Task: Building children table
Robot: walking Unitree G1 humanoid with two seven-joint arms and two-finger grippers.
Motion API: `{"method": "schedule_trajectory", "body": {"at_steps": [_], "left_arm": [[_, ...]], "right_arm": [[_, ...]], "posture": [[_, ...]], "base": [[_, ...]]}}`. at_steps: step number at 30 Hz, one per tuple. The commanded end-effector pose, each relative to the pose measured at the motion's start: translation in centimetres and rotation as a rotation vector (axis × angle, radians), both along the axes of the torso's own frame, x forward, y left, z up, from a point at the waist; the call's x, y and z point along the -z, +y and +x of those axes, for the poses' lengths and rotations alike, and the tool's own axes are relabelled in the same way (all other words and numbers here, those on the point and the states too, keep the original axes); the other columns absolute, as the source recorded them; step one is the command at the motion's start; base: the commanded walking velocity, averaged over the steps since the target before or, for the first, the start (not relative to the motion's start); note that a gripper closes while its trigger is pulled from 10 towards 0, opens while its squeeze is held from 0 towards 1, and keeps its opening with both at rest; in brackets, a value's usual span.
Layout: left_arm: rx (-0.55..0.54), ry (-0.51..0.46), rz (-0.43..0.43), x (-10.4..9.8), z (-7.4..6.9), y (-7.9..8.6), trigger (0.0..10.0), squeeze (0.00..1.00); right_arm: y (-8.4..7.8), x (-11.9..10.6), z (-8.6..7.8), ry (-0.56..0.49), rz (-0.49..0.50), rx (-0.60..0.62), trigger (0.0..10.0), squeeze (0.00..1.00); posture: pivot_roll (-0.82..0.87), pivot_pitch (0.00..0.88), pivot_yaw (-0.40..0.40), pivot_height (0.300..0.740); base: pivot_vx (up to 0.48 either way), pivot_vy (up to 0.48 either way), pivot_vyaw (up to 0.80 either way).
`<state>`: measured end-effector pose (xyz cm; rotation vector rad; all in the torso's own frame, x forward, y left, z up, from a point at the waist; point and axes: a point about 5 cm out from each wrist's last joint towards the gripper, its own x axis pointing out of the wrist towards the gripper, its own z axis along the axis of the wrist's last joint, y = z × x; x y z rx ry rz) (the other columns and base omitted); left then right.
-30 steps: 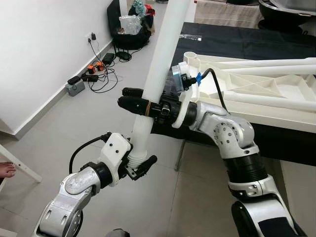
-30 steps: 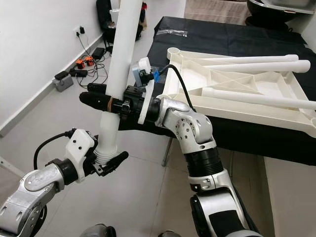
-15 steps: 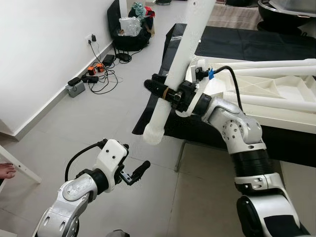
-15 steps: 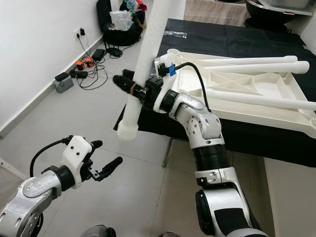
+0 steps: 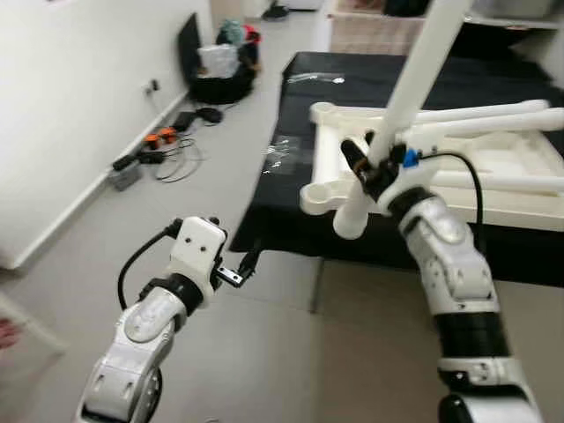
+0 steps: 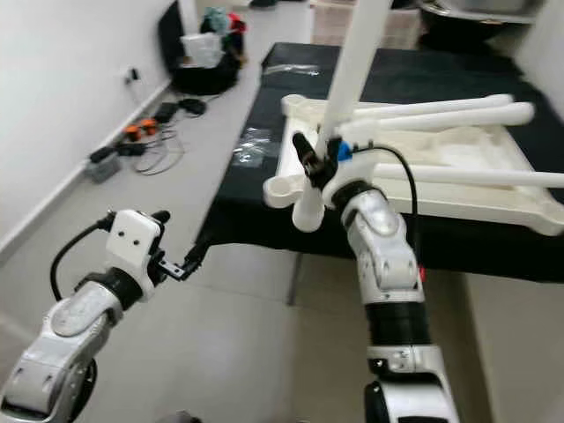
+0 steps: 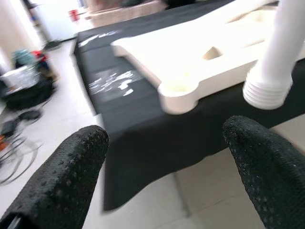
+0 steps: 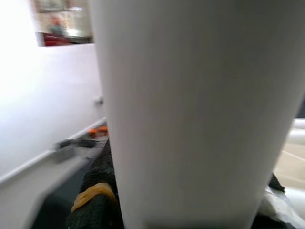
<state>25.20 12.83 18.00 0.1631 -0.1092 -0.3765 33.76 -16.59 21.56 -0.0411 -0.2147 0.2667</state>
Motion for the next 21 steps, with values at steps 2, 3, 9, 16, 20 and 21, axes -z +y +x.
{"method": "schedule_trajectory", "body": {"at_steps": [2, 3, 9, 16, 20, 21], "left_arm": [[-0.029, -0.015, -0.010, -0.3, -0.1, -0.3, 10.0, 0.00], [-0.031, -0.022, -0.017, -0.3, -0.3, -0.6, 10.0, 0.00], [-0.042, -0.026, -0.019, 0.2, -1.0, -1.5, 10.0, 0.00], [-0.112, -0.049, -0.045, -0.6, -0.3, -1.0, 10.0, 0.00], [-0.150, -0.074, -0.055, -1.5, 0.3, -0.5, 10.0, 0.00], [-0.152, -0.078, -0.053, -1.6, 0.3, -0.5, 10.0, 0.00]], "right_arm": [[0.8, -0.1, -0.9, -0.043, -0.030, 0.010, 10.0, 0.00], [1.3, 0.3, -1.6, -0.052, -0.063, 0.010, 10.0, 0.00], [2.8, 0.9, -2.8, -0.056, -0.124, 0.022, 10.0, 0.00], [2.0, 0.6, -2.1, -0.041, -0.096, 0.132, 10.0, 0.00], [1.5, -0.5, -1.6, -0.064, -0.084, 0.178, 10.0, 0.00], [1.5, -0.8, -1.6, -0.071, -0.084, 0.188, 10.0, 0.00]], "posture": [[-0.01, 0.043, 0.005, 0.740], [-0.01, 0.047, 0.011, 0.740], [-0.01, 0.045, 0.009, 0.740], [0.00, 0.036, -0.005, 0.740], [0.00, 0.035, -0.004, 0.740], [0.00, 0.035, -0.004, 0.740]], "base": [[0.000, 0.000, -0.77], [0.000, 0.000, -0.77], [0.000, 0.000, -0.78], [0.000, 0.000, -0.78], [0.000, 0.000, -0.78], [0.000, 0.000, -0.78]]}}
